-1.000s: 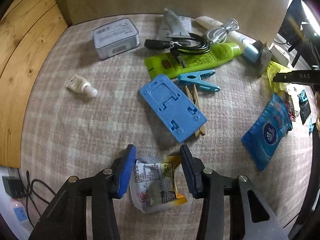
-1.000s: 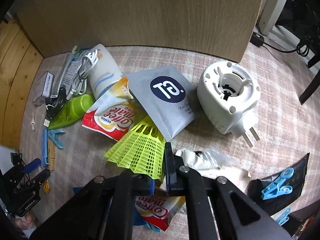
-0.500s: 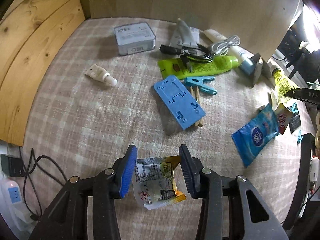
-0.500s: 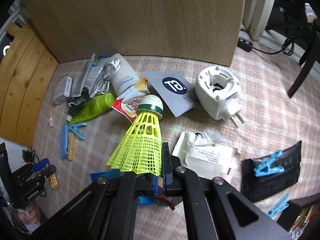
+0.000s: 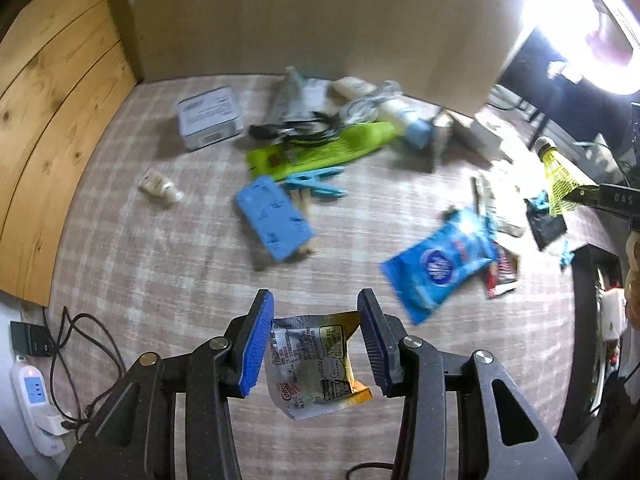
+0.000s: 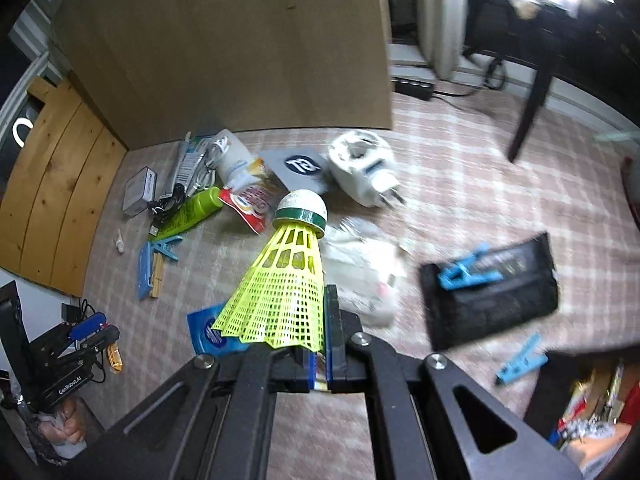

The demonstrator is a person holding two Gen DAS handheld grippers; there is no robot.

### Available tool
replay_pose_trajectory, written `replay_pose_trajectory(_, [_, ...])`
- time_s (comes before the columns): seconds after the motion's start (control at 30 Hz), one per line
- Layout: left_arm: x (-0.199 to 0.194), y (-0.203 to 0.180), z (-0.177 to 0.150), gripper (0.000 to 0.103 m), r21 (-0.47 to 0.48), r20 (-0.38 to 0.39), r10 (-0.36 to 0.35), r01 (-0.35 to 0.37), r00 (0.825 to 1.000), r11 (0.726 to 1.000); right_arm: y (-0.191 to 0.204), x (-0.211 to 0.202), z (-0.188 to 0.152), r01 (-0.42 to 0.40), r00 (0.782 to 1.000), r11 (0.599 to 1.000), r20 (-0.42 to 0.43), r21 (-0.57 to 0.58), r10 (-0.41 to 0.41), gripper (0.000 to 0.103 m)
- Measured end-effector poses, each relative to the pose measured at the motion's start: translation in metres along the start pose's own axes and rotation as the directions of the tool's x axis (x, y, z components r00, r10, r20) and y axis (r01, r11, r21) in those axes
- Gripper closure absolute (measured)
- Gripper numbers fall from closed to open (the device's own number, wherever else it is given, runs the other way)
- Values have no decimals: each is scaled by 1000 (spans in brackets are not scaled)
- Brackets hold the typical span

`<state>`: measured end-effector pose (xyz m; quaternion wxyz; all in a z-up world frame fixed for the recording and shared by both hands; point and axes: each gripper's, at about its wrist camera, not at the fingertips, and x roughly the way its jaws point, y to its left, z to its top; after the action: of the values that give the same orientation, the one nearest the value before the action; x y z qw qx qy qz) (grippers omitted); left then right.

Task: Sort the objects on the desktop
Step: 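Grasp the yellow shuttlecock with the right gripper while the left holds the packet, then carry packet and shuttlecock into the black box and open both grippers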

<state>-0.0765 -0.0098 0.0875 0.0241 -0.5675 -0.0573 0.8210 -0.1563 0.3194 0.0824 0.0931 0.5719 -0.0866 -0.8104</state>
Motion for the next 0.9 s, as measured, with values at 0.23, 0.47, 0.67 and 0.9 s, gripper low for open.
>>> replay_pose_trajectory(0.23, [-4, -61, -8, 62, 98, -11, -59, 60, 998, 993, -49, -27, -43, 17, 1000, 994, 23, 111, -19, 100])
replay_pose_trajectory(0.47, [-8, -144, -11, 62, 232, -29, -118, 121, 993, 965, -106, -66, -81, 49, 996, 976, 59, 211, -63, 100])
replay_pose_trajectory(0.67, [-18, -231, -21, 62, 352, -46, -191, 195, 980, 916, -168, -106, -124, 99, 990, 947, 67, 307, -126, 100])
replay_pose_trajectory(0.9, [-29, -337, -64, 62, 519, -113, -268, 287, 957, 805, -236, -152, -189, 156, 975, 886, 76, 437, -210, 100])
